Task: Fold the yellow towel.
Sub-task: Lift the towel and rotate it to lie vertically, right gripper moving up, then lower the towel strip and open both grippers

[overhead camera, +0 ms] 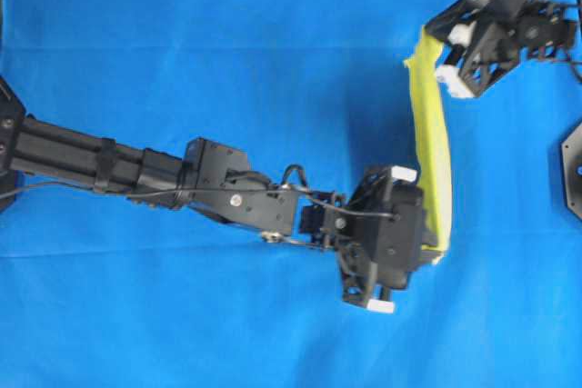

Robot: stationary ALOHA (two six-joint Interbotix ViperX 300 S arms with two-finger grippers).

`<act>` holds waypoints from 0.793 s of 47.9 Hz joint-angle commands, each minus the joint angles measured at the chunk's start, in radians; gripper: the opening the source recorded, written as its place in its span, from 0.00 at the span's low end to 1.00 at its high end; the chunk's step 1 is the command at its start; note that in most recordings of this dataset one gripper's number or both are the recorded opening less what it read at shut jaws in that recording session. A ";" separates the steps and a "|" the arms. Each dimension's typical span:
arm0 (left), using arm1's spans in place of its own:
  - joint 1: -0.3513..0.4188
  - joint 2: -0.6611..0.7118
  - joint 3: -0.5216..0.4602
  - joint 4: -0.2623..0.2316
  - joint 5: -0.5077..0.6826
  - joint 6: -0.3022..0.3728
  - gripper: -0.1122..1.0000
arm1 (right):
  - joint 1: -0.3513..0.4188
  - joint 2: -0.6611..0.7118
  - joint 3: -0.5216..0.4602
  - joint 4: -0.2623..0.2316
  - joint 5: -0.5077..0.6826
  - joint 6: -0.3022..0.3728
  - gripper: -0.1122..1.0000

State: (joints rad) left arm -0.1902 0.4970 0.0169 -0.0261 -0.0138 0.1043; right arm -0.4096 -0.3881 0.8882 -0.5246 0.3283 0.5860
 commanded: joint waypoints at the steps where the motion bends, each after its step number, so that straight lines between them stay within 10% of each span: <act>1: -0.051 -0.061 0.046 -0.003 -0.015 -0.005 0.15 | -0.054 0.075 -0.067 -0.012 -0.064 -0.003 0.13; 21: -0.081 -0.209 0.423 -0.005 -0.210 -0.158 0.15 | -0.006 0.359 -0.287 -0.011 -0.163 0.002 0.14; 38: -0.087 -0.236 0.502 -0.005 -0.229 -0.186 0.15 | 0.003 0.408 -0.313 -0.011 -0.184 -0.002 0.14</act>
State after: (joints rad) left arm -0.2071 0.2976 0.5292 -0.0353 -0.2332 -0.0813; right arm -0.3835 0.0353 0.6029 -0.5262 0.1549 0.5875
